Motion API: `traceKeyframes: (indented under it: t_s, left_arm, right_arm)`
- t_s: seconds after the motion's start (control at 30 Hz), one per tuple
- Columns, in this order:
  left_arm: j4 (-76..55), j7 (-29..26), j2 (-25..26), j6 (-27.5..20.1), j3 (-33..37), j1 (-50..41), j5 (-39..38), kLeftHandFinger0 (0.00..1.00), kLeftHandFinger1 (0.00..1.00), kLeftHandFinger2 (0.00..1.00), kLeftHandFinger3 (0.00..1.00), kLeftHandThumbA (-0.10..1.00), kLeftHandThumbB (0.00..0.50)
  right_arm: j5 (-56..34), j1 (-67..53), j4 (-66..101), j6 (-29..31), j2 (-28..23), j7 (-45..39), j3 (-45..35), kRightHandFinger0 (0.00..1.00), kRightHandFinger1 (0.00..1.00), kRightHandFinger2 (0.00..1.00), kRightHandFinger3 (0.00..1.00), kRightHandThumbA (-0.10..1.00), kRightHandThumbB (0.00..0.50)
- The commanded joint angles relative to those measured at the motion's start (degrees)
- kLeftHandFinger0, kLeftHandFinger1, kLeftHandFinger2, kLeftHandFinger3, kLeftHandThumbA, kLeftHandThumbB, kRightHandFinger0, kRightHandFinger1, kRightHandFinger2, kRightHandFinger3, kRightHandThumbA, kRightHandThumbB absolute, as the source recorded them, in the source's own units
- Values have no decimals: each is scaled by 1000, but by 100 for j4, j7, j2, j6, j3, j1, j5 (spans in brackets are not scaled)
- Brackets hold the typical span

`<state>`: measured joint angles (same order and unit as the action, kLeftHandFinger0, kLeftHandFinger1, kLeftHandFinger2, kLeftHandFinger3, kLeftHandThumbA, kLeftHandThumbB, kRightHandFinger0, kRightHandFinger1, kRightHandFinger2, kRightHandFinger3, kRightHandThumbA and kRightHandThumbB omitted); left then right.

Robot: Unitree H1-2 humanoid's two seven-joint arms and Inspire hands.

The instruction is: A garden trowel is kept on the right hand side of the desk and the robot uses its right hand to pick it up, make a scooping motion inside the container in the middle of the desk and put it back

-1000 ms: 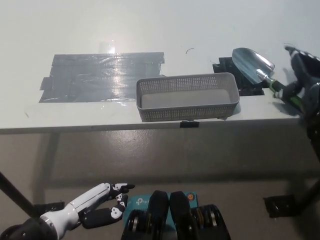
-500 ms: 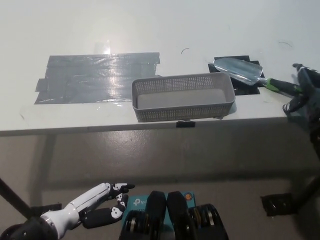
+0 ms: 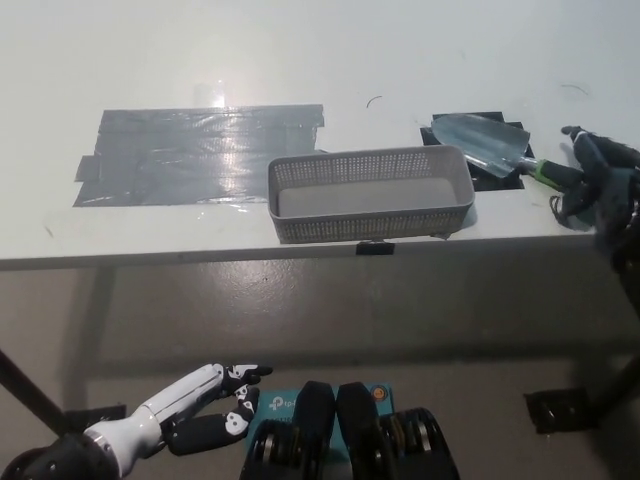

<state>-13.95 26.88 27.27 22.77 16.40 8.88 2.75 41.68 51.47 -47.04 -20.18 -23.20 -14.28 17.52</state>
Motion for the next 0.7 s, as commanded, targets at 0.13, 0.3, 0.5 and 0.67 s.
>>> traceKeyframes:
  t_s: [0.13, 0.3, 0.5, 0.67]
  left_arm:
    - [-173, 132, 68, -75, -71, 183, -65, 1000, 1000, 1000, 1000, 1000, 206]
    - [-151, 162, 97, -11, -15, 287, -15, 1000, 1000, 1000, 1000, 1000, 252]
    - [-151, 195, 101, -9, -12, 378, -58, 1000, 1000, 1000, 1000, 1000, 273]
    - [-158, 211, 95, 14, -3, 451, -30, 1000, 1000, 1000, 1000, 1000, 302]
  right_arm:
    - [-109, 480, -915, 332, -552, -475, 379, 1000, 1000, 1000, 1000, 609, 221]
    - [-324, 627, -1378, 649, -598, -1421, 753, 1000, 1000, 1000, 1000, 485, 163]
    - [-608, 458, -1013, 721, -352, -1951, 828, 1000, 1000, 1000, 1000, 245, 105]
    - [-392, 429, -773, 692, -231, -1824, 1115, 1000, 1000, 1000, 1000, 156, 68]
